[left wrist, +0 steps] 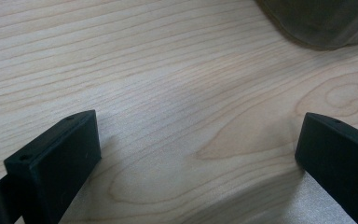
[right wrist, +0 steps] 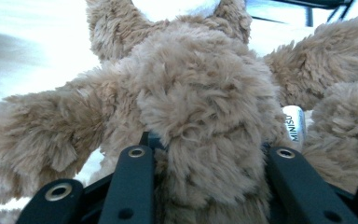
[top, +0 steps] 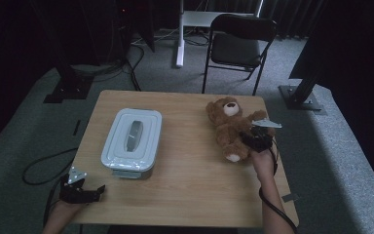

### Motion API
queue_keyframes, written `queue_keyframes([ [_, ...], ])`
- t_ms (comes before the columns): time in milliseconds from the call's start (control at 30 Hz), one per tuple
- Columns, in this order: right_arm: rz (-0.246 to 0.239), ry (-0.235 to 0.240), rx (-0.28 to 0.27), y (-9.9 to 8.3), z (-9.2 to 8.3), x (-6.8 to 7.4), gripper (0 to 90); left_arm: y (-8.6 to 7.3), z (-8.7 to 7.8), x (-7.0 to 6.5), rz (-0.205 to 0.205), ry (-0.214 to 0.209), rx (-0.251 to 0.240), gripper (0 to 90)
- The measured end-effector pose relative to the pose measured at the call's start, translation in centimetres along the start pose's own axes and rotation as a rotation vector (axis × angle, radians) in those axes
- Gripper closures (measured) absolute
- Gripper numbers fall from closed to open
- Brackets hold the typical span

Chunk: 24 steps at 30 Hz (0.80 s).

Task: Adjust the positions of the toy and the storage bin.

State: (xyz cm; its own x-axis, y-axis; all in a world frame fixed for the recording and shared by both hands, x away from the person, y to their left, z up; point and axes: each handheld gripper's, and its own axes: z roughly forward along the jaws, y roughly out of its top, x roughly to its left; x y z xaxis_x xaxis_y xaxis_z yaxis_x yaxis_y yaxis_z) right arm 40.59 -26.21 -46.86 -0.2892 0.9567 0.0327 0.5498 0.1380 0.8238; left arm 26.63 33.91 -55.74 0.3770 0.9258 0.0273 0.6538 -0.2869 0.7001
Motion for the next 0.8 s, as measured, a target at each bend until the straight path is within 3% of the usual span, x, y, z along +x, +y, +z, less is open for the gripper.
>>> queue_keyframes([
  [133, 0.018, -0.034, -0.009, 0.3, 0.3, -0.4, 66.1, 0.0, 0.0, 0.0, 0.002, -0.001, -0.001, 1.2],
  [367, 0.091, -0.135, -0.041, 2.1, 1.6, -1.5, 66.0, 0.0, 0.0, 0.0, 0.003, -0.002, -0.001, 1.2],
  [533, 0.094, -0.215, -0.041, 2.9, 2.7, -2.1, 65.5, 0.0, 0.0, 0.0, 0.004, -0.003, -0.001, 1.2],
  [633, 0.125, -0.23, -0.03, 2.6, 3.7, -2.7, 61.2, 0.0, 0.0, 0.0, 0.008, -0.009, -0.001, 1.2],
  [733, 0.138, -0.219, 0.041, 1.7, 5.3, -3.2, 45.4, 0.0, 0.0, 0.0, 0.017, -0.016, -0.001, 1.1],
  [800, 0.142, -0.211, 0.035, 1.1, 5.5, -3.4, 37.9, 0.0, 0.0, 0.0, 0.015, -0.014, -0.001, 1.1],
])
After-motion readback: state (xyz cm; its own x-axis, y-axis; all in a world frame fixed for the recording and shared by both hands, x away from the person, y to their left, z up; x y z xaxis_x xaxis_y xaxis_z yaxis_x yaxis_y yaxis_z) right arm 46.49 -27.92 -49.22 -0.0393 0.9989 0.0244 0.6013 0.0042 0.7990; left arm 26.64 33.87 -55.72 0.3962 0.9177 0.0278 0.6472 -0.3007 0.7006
